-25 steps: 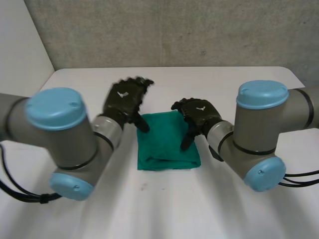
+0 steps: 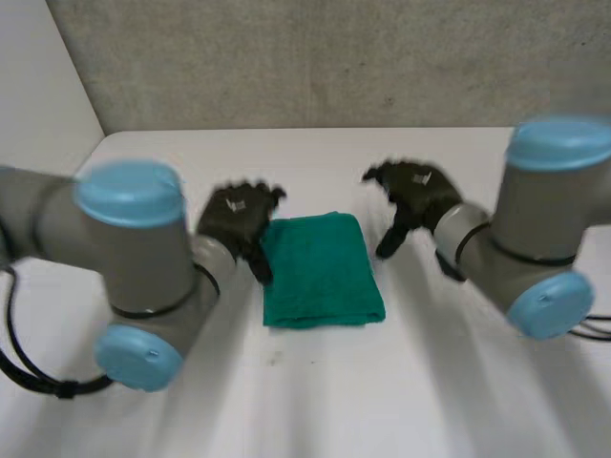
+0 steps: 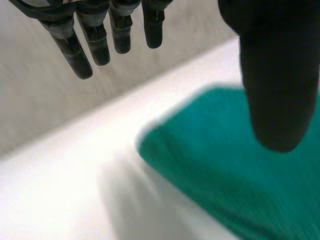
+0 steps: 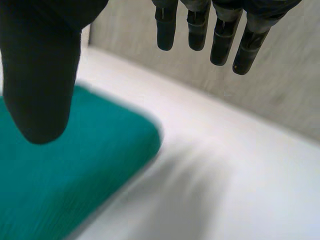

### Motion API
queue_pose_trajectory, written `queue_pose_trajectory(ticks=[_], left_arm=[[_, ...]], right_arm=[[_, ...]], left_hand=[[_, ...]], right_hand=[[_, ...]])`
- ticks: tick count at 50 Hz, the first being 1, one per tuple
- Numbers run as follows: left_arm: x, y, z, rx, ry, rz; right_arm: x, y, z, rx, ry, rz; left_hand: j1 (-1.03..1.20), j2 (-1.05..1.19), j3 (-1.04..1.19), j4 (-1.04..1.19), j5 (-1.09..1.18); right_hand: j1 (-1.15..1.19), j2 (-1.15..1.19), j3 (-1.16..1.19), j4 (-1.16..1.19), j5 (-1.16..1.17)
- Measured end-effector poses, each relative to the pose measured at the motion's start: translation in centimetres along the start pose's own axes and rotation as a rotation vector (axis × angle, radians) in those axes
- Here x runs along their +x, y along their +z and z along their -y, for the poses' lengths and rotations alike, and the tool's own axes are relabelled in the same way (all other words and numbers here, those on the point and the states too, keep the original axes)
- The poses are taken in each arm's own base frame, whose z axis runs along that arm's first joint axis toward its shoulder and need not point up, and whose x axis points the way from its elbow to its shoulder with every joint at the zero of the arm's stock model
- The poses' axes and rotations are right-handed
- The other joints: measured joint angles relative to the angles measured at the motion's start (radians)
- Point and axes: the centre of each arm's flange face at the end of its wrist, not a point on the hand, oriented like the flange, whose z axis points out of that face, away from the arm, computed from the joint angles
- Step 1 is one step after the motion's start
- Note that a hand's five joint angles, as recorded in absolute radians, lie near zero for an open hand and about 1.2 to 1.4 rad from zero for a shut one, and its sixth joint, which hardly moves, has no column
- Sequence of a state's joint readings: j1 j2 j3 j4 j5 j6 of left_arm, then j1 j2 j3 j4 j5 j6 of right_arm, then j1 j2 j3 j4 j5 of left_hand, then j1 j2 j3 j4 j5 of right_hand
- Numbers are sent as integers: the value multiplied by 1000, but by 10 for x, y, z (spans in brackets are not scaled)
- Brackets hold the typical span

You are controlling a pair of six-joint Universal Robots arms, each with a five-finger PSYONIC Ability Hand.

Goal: Fold the towel.

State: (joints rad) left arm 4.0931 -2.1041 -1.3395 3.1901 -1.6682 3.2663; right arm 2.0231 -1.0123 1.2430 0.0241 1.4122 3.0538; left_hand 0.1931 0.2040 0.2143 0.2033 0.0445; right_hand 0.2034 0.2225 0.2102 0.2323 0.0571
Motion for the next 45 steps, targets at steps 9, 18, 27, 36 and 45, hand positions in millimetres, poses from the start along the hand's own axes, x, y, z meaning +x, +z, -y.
queue_pose_trajectory(ticks=[9, 18, 27, 36, 45], left_arm=[[-63, -48, 110, 293, 2, 150], [-108, -82, 147, 342, -26, 218], [-108, -83, 143, 315, -89, 170], [-104, -82, 139, 305, -101, 158], [-102, -83, 137, 324, -97, 154]], right_arm=[[45, -54, 97, 265, -20, -200], [75, -84, 130, 353, -41, -341], [73, -85, 126, 324, -68, -341], [70, -84, 119, 302, -93, -334], [69, -81, 112, 276, -130, -334]], left_hand=[[0, 0, 0, 0, 0], [0, 0, 0, 0, 0], [0, 0, 0, 0, 0], [0, 0, 0, 0, 0], [0, 0, 0, 0, 0]], right_hand=[[0, 0, 0, 0, 0], [0, 0, 0, 0, 0], [0, 0, 0, 0, 0], [0, 0, 0, 0, 0], [0, 0, 0, 0, 0]])
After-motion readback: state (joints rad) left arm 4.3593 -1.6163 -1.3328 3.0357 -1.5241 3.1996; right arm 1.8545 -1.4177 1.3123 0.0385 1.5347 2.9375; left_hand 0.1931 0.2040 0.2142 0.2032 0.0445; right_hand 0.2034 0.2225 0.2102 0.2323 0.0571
